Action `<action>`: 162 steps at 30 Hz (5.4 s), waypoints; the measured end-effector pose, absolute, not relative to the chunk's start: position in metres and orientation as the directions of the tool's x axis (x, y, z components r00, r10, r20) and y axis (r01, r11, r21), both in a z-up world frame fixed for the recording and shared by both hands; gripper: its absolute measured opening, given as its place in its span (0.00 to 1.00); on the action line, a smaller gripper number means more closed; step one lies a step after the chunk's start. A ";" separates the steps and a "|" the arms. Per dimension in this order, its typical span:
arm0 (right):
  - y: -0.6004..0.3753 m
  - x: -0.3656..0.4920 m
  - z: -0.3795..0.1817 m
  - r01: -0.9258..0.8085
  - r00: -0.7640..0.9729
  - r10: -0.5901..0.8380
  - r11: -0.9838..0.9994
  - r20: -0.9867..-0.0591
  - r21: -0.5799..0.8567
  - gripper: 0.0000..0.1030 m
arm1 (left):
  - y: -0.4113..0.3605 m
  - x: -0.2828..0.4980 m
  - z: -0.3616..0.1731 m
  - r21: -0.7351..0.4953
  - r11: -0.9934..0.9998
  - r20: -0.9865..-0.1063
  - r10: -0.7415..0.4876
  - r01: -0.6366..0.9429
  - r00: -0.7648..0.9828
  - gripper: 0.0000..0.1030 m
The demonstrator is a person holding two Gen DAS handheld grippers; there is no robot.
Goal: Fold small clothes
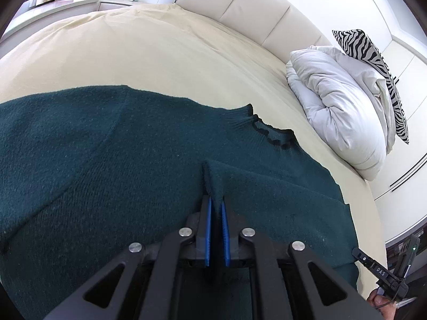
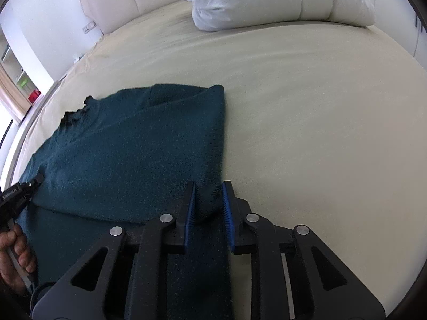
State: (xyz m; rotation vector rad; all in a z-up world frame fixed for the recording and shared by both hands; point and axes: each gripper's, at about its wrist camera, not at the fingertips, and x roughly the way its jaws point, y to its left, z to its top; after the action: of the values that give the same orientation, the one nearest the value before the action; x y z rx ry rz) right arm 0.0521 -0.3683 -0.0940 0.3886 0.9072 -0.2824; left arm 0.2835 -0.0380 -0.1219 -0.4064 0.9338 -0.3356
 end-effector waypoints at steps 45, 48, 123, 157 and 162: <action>-0.162 -0.042 0.013 0.099 0.840 0.182 0.874 -0.511 0.475 0.98 | 0.358 0.167 -0.130 -0.803 0.360 -0.567 -0.218 -0.475 0.794 0.09; -0.174 -0.046 0.003 0.119 0.836 0.172 0.870 -0.521 0.478 0.96 | 0.319 0.175 -0.090 -0.775 0.504 -0.551 -0.245 -0.380 0.798 0.09; -0.215 0.191 -0.105 0.029 0.556 0.094 0.991 -0.826 0.133 0.06 | 0.084 0.262 -0.081 -0.301 0.954 -0.731 -0.242 0.016 0.638 0.76; -0.248 0.192 -0.104 0.136 0.612 0.237 0.908 -0.755 0.396 0.28 | 0.064 0.255 -0.091 -0.088 0.990 -0.775 -0.137 0.109 0.617 0.31; -0.235 0.201 -0.120 0.110 0.554 0.158 0.959 -0.818 0.260 0.15 | 0.069 0.257 -0.105 -0.092 0.991 -0.789 -0.131 0.097 0.601 0.32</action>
State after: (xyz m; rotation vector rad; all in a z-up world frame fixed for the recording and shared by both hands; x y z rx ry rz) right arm 0.2006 -0.2354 -0.1198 0.2970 0.9875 0.0291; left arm 0.2568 0.0695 -0.1053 -0.0407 0.9170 -0.1322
